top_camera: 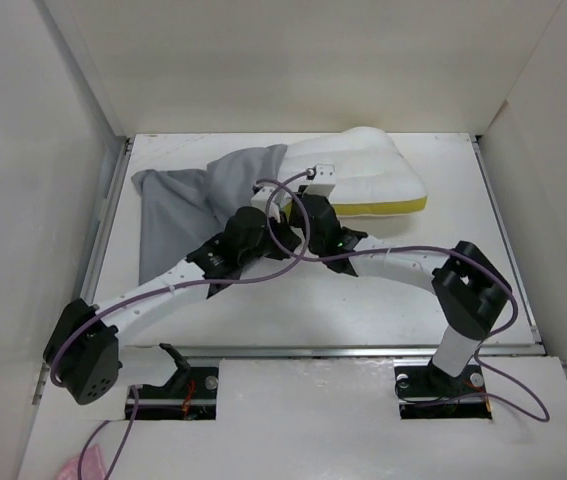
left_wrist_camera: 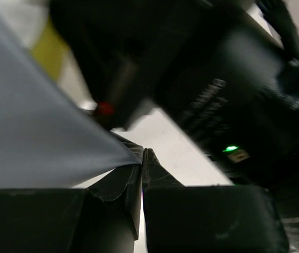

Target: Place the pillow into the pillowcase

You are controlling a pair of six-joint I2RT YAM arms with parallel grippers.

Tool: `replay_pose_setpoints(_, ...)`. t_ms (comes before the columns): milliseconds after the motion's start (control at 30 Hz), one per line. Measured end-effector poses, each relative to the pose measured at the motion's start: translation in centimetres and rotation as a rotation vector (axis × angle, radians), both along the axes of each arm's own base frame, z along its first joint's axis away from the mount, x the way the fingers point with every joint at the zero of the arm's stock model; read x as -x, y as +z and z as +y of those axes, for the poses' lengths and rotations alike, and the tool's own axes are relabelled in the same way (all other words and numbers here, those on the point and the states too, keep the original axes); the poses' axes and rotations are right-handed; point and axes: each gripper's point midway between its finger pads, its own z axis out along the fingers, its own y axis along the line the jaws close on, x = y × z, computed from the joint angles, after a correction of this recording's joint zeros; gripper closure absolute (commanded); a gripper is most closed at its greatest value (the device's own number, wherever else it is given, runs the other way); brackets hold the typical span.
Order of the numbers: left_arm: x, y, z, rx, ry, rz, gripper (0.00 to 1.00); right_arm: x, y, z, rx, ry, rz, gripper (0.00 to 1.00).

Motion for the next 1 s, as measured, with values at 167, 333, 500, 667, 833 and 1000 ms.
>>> replay_pose_setpoints(167, 3.2, -1.7, -3.5, -0.012, -0.163, 0.071, 1.00, 0.6, -1.5, 0.6, -0.075, 0.011, 0.021, 1.00)
replay_pose_setpoints(333, 4.2, -2.2, -3.1, -0.082, -0.156, 0.115, 0.47, 2.5, -3.2, -0.2, -0.086, 0.047, 0.058, 0.46)
replay_pose_setpoints(500, 5.4, -1.3, -2.1, -0.095, -0.127, 0.137, 0.15, 4.8, -1.1, -1.6, -0.084, 0.070, 0.062, 0.18)
replay_pose_setpoints(667, 4.9, 4.0, -0.2, -0.045, -0.013, 0.061, 0.09, 5.3, 1.4, -3.5, -0.093, 0.046, 0.048, 0.15)
replay_pose_setpoints(833, -0.8, 6.2, 3.3, -0.076, 0.261, 0.053, 0.16, 1.4, 0.2, -7.4, -0.029, -0.023, 0.118, 0.15)
replay_pose_setpoints(1000, -6.6, 1.5, 4.3, -0.256, 0.412, 0.146, 0.20, -3.5, -2.0, -9.7, 0.116, -0.012, 0.191, 0.12)
